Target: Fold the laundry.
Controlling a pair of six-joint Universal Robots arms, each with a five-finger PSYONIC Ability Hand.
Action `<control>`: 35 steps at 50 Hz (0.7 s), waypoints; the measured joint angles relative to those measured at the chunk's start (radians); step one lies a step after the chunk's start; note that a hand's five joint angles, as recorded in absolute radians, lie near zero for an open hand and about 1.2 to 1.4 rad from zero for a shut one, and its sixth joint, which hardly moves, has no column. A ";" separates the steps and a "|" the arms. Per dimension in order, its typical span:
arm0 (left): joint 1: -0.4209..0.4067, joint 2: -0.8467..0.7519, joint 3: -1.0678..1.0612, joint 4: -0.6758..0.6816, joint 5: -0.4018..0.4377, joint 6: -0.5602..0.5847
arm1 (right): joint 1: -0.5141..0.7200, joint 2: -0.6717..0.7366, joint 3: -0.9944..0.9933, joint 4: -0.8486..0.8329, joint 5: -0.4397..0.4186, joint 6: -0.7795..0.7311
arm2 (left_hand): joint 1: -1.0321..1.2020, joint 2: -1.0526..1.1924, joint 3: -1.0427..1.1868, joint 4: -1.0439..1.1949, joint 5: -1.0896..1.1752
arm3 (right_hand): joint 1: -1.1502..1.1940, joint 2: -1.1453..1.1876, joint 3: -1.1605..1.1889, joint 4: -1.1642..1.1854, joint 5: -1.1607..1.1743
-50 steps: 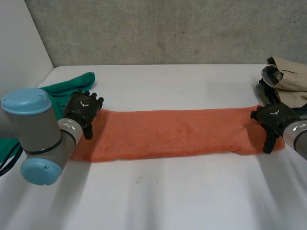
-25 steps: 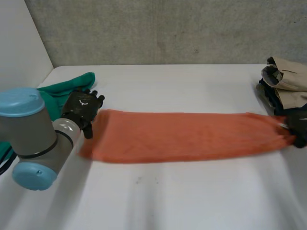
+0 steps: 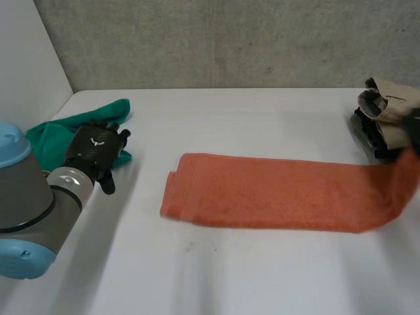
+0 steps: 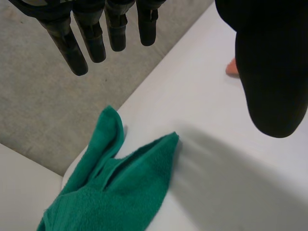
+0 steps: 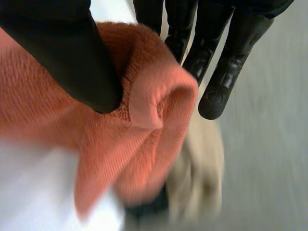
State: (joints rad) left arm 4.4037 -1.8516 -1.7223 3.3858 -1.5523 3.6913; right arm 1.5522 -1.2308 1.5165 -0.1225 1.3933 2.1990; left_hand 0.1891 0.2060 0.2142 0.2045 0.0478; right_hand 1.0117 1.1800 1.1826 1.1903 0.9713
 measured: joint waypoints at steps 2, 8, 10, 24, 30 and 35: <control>0.001 0.003 0.001 0.000 0.001 -0.006 | 0.048 -0.007 -0.003 -0.006 -0.016 0.004 | 0.000 0.000 0.000 0.000 0.000 | 0.000 0.000 0.000 0.000 0.001; 0.015 0.027 0.006 0.001 0.004 -0.038 | 0.415 0.039 -0.056 -0.112 -0.135 0.015 | 0.000 0.000 0.000 0.000 0.000 | 0.018 0.000 0.005 0.000 0.006; 0.019 0.030 0.005 0.002 0.005 -0.040 | 0.501 0.088 -0.086 -0.149 -0.159 0.014 | 0.000 0.000 0.000 0.000 0.000 | 0.018 0.000 0.005 0.000 0.006; 0.018 0.021 0.008 0.005 0.006 -0.041 | 0.814 0.462 -0.304 -0.224 -0.193 0.010 | 0.000 0.000 0.000 0.000 0.000 | -0.405 -0.500 -0.490 -0.476 -0.422; -0.006 0.011 0.074 0.012 0.022 -0.068 | 0.796 0.348 -0.250 -0.212 -0.107 0.118 | 0.000 0.000 0.000 0.000 0.000 | -0.801 -0.960 -0.970 -0.952 -0.902; -0.068 -0.033 0.167 0.013 0.046 -0.146 | 0.707 0.208 -0.152 -0.141 -0.019 0.315 | 0.000 0.000 0.000 0.000 0.000 | -0.801 -0.960 -0.970 -0.952 -0.904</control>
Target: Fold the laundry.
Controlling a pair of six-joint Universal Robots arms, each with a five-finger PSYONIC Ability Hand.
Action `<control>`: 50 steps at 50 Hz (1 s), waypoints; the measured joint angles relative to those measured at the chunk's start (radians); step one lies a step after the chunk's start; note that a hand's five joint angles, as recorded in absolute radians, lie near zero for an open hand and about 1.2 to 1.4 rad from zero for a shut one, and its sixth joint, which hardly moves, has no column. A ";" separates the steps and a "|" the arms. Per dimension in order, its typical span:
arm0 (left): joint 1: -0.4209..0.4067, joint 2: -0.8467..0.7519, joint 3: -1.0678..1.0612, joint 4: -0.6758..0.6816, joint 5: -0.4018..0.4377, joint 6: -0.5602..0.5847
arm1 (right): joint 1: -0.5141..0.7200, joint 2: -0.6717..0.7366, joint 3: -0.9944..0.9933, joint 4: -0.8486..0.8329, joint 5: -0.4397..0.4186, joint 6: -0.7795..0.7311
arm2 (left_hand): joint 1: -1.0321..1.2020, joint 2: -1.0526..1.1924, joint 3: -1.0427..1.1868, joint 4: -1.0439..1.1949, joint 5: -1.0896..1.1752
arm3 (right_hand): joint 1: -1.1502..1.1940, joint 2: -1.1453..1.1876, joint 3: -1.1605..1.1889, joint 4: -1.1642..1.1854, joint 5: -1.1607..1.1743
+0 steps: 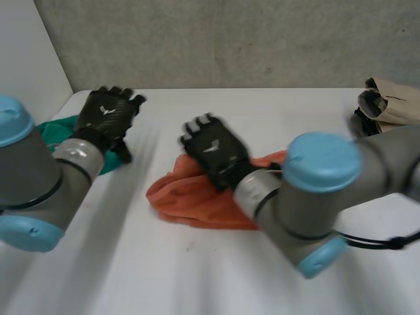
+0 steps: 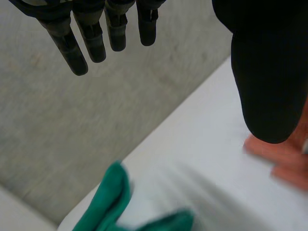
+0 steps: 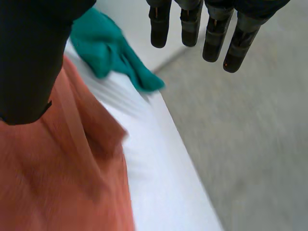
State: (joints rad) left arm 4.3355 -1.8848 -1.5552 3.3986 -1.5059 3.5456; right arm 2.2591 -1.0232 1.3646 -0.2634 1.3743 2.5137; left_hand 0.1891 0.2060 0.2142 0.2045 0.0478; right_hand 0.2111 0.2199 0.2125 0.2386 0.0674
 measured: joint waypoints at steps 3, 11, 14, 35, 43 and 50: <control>-0.048 -0.042 0.055 0.000 0.013 -0.044 | -0.071 -0.064 0.055 0.070 0.025 0.103 | 0.000 0.000 0.000 0.000 0.000 | 0.000 0.000 0.000 0.000 0.000; -0.158 -0.226 0.198 -0.009 0.031 -0.091 | -0.268 -0.128 0.202 0.206 0.030 0.230 | 0.000 0.000 0.000 0.000 0.000 | 0.000 0.000 0.000 0.000 0.000; -0.194 -0.308 0.249 -0.010 0.034 -0.089 | -0.321 -0.126 0.264 0.184 0.018 0.225 | 0.000 0.000 0.000 0.000 0.000 | 0.040 0.050 0.058 0.031 0.040; -0.116 -0.518 0.436 -0.012 -0.220 0.054 | -0.328 -0.055 0.360 0.037 0.062 0.158 | 0.043 0.023 0.015 0.024 0.008 | 0.334 0.377 0.381 0.351 0.323; -0.146 -0.388 0.269 -0.015 -0.181 0.072 | -0.329 -0.058 0.366 0.036 0.097 0.153 | 0.039 0.017 0.015 0.019 0.002 | 0.705 0.899 0.913 0.889 0.840; -0.157 -0.254 0.155 -0.017 -0.168 0.051 | -0.339 -0.088 0.372 0.044 0.148 0.062 | 0.039 0.016 0.015 0.015 0.002 | 0.756 0.950 0.970 0.950 0.899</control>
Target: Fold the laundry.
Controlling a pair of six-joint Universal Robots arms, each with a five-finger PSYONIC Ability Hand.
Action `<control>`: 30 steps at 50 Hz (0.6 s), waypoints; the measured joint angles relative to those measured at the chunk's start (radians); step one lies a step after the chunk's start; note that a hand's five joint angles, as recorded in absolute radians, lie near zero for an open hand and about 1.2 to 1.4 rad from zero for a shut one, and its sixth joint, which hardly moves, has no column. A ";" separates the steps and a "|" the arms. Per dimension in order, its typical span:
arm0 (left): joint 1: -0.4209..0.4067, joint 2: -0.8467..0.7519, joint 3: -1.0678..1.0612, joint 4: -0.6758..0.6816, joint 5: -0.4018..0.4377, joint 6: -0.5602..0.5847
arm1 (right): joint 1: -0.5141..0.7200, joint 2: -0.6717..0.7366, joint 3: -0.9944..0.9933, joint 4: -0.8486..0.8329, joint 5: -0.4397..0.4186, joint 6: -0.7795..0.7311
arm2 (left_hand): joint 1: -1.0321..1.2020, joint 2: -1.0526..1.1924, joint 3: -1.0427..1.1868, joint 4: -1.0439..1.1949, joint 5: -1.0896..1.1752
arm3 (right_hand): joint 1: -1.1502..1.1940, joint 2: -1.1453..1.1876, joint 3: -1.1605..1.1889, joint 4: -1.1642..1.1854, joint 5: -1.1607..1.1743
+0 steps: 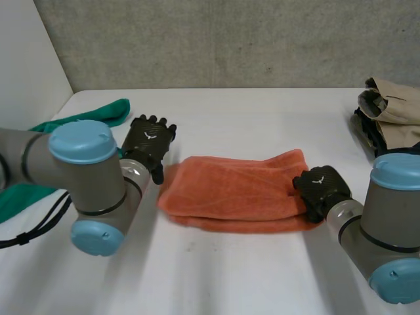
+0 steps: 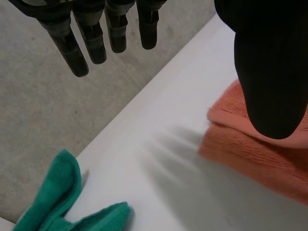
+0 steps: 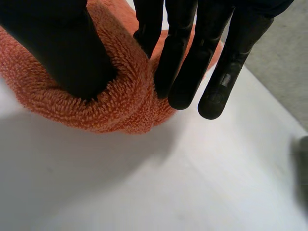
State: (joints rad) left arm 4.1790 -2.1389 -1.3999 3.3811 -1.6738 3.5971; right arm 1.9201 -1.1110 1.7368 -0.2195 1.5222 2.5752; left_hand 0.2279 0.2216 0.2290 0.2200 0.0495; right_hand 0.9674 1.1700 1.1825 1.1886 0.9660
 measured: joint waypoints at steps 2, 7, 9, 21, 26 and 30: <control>0.001 0.036 -0.026 0.000 0.001 -0.006 | -0.002 -0.016 0.001 0.003 0.023 -0.053 | 0.000 -0.001 0.000 0.000 0.000 | 0.000 0.000 0.000 0.000 0.000; 0.012 0.138 -0.097 0.000 0.002 -0.020 | 0.007 -0.049 -0.022 -0.001 0.081 -0.263 | 0.000 -0.002 -0.008 0.000 0.000 | 0.020 0.000 0.000 0.000 0.001; 0.021 0.166 -0.117 0.000 0.002 -0.023 | 0.025 -0.053 -0.041 -0.008 0.089 -0.328 | -0.006 -0.004 -0.008 -0.005 0.000 | 0.029 0.001 0.000 0.000 0.003; 0.067 0.205 -0.159 0.001 0.001 -0.052 | 0.431 0.120 -0.270 -0.065 -0.098 -0.535 | -0.008 -0.008 -0.008 -0.007 0.000 | 0.052 -0.013 -0.018 -0.020 0.007; 0.086 0.202 -0.155 0.002 0.001 -0.088 | 0.482 0.188 -0.313 -0.069 -0.140 -0.501 | -0.008 -0.009 -0.008 -0.007 0.000 | -0.372 -0.510 -0.513 -0.496 -0.431; 0.095 0.199 -0.140 0.005 0.001 -0.121 | 0.472 0.188 -0.321 -0.074 -0.094 -0.360 | -0.008 -0.009 -0.008 -0.007 0.000 | -0.756 -0.949 -0.967 -0.951 -0.887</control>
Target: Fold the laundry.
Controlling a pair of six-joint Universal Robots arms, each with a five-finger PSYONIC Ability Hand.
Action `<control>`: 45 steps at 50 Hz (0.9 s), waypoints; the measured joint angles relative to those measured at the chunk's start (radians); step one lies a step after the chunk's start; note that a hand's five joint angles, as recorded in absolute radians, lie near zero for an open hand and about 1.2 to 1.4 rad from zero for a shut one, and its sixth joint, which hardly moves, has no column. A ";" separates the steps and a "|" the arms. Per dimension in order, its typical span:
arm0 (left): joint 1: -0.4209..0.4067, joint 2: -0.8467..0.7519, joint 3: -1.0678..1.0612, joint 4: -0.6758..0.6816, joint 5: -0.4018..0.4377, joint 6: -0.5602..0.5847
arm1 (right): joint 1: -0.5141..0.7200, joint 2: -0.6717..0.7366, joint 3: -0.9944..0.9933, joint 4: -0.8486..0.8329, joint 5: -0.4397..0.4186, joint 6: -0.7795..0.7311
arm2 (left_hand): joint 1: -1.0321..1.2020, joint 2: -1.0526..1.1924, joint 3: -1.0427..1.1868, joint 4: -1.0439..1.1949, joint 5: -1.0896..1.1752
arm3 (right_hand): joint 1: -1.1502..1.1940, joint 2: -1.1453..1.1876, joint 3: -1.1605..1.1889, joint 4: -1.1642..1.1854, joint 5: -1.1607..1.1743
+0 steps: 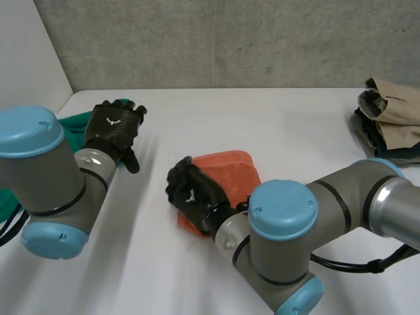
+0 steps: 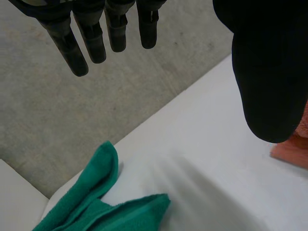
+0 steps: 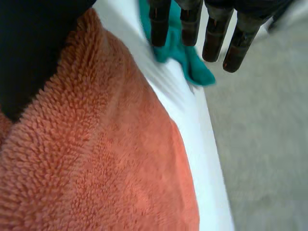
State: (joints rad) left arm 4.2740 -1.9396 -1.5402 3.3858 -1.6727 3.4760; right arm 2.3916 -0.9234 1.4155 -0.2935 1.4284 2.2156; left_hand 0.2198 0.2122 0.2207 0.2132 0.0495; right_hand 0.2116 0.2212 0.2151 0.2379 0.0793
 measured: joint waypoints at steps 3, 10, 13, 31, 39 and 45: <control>-0.001 -0.003 0.024 0.002 0.000 -0.029 | -0.050 -0.065 0.017 0.001 0.042 0.231 | 0.000 0.000 0.000 0.000 0.000 | -0.001 -0.001 -0.003 0.000 -0.012; -0.062 -0.014 0.097 -0.001 0.016 -0.096 | -0.216 -0.277 0.083 0.068 0.002 0.753 | 0.000 0.000 0.000 0.000 0.000 | -0.001 -0.001 -0.003 0.000 -0.013; -0.124 -0.040 0.139 -0.004 0.053 -0.140 | -0.306 -0.329 0.093 0.140 -0.038 0.879 | 0.000 0.000 0.000 0.000 0.000 | -0.001 -0.001 -0.003 0.000 -0.013; -0.270 -0.355 0.329 -0.151 -0.006 -0.120 | -0.402 -0.098 -0.085 0.359 0.004 0.900 | 0.000 0.000 0.000 0.000 0.000 | -0.001 -0.001 -0.003 0.000 -0.013; -0.238 -0.353 0.274 -0.192 -0.080 0.082 | -0.293 0.033 -0.206 0.404 0.009 0.878 | 0.000 0.000 0.000 0.000 0.000 | -0.001 -0.001 -0.003 0.000 -0.013; -0.225 -0.354 0.244 -0.190 -0.082 0.145 | -0.264 0.117 -0.260 0.416 0.046 0.806 | 0.000 0.000 0.000 0.000 0.000 | -0.006 -0.001 -0.003 0.000 -0.013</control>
State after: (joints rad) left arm 4.0487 -2.2940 -1.2959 3.1956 -1.7545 3.6207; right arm 2.1279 -0.8068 1.1560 0.1223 1.4744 3.0221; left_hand 0.2197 0.2122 0.2208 0.2132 0.0495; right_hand 0.2053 0.2199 0.2117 0.2379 0.0667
